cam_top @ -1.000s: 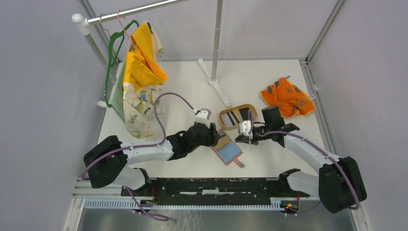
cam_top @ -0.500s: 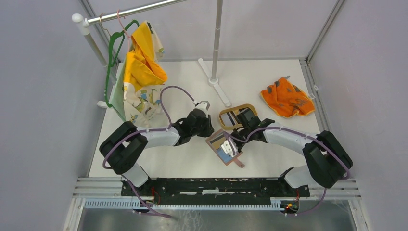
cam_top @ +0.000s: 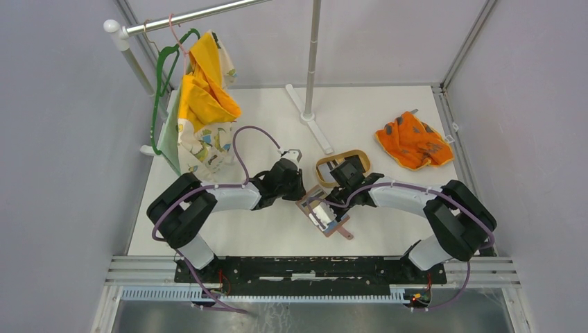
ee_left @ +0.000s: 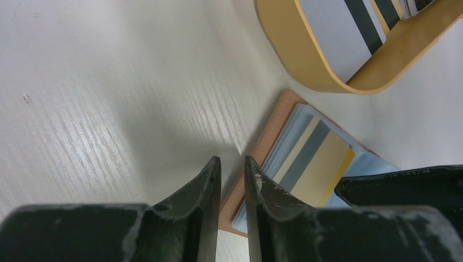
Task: Put the credit cards into the card holder
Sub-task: Insert the credit card into the card holder.
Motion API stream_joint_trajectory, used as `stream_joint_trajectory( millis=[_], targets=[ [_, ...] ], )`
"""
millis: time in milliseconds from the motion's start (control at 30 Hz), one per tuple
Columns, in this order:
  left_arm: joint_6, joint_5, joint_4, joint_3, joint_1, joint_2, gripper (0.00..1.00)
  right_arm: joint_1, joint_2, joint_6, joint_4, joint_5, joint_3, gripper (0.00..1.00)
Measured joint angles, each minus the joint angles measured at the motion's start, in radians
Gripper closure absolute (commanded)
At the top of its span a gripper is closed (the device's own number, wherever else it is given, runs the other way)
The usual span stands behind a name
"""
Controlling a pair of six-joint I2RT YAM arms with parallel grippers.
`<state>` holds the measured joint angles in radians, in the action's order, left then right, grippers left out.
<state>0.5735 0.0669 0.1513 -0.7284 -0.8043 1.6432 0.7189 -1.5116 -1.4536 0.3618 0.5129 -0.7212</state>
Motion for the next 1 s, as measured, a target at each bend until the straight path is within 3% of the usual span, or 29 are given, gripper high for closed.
stream_joint_trajectory(
  millis=[500,867,967,1000],
  targets=[
    [0.001,-0.098,0.108,0.057,0.000,0.000,0.74,0.034,-0.006,0.101,-0.104,-0.189,-0.006,0.94],
    [0.037,-0.095,0.163,0.122,-0.015,-0.034,0.74,0.013,0.079,0.114,-0.063,-0.159,-0.006,0.92],
    [0.064,-0.094,0.169,0.170,-0.021,-0.078,0.73,-0.062,0.163,0.142,-0.022,-0.072,-0.014,0.85],
    [0.069,-0.093,0.172,0.189,-0.025,-0.097,0.73,-0.096,0.187,0.174,-0.014,-0.042,-0.024,0.74]
  ],
)
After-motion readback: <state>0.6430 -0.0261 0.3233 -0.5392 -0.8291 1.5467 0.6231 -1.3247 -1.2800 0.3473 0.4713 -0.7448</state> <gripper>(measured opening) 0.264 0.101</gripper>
